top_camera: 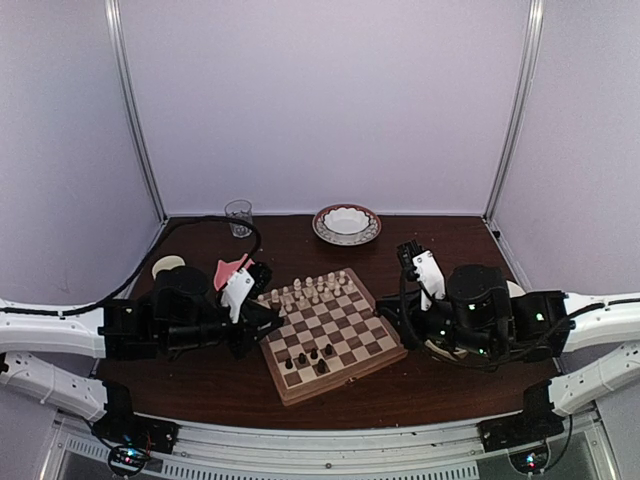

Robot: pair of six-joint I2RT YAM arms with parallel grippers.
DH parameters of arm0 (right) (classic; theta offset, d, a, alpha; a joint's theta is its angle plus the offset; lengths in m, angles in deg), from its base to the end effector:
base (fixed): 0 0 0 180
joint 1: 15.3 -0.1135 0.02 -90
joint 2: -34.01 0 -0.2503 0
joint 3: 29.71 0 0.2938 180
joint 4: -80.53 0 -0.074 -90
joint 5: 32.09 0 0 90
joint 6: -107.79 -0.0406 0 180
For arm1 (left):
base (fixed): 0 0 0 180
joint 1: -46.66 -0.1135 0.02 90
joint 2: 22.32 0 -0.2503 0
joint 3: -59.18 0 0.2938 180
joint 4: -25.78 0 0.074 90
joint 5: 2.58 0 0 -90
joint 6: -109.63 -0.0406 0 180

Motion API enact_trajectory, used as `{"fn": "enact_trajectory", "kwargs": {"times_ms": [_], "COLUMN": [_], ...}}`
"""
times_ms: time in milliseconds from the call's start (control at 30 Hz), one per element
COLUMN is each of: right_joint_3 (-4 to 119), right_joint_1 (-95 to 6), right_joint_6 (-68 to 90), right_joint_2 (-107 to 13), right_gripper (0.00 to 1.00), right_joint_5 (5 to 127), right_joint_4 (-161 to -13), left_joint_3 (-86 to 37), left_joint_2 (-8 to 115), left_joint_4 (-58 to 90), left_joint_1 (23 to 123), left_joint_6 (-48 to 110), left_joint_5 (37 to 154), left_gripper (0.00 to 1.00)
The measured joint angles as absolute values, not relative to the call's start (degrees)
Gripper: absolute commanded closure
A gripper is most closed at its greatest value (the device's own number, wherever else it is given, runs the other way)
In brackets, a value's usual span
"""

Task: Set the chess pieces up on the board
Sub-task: Place the rook at a8.

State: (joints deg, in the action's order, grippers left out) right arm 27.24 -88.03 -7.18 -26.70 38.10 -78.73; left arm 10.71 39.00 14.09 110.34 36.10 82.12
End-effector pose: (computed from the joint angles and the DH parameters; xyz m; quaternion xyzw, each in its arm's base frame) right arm 0.1001 0.2755 0.2660 -0.2503 0.7953 0.3061 0.4596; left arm 0.1321 -0.2586 0.2202 0.3136 0.7800 -0.3180 0.4383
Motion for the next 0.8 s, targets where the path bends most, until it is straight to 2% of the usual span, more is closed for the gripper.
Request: {"fn": "enact_trajectory", "kwargs": {"times_ms": [367, 800], "right_joint_3": [27.11, 32.42], "right_joint_1": [-88.03, -95.2], "right_joint_6": [-8.12, -5.49], "right_joint_2": [-27.47, -44.78], "right_gripper": [0.93, 0.93], "right_joint_5": [38.16, 39.67], "right_joint_4": [-78.49, -83.8], "left_joint_3": [12.18, 16.07], "left_joint_2": [36.34, 30.52], "left_joint_4": [13.81, 14.27], "left_joint_1": [110.34, 110.34], "left_joint_6": [36.71, 37.59], "left_joint_5": [78.82, 72.74], "left_gripper": [1.0, 1.0]}}
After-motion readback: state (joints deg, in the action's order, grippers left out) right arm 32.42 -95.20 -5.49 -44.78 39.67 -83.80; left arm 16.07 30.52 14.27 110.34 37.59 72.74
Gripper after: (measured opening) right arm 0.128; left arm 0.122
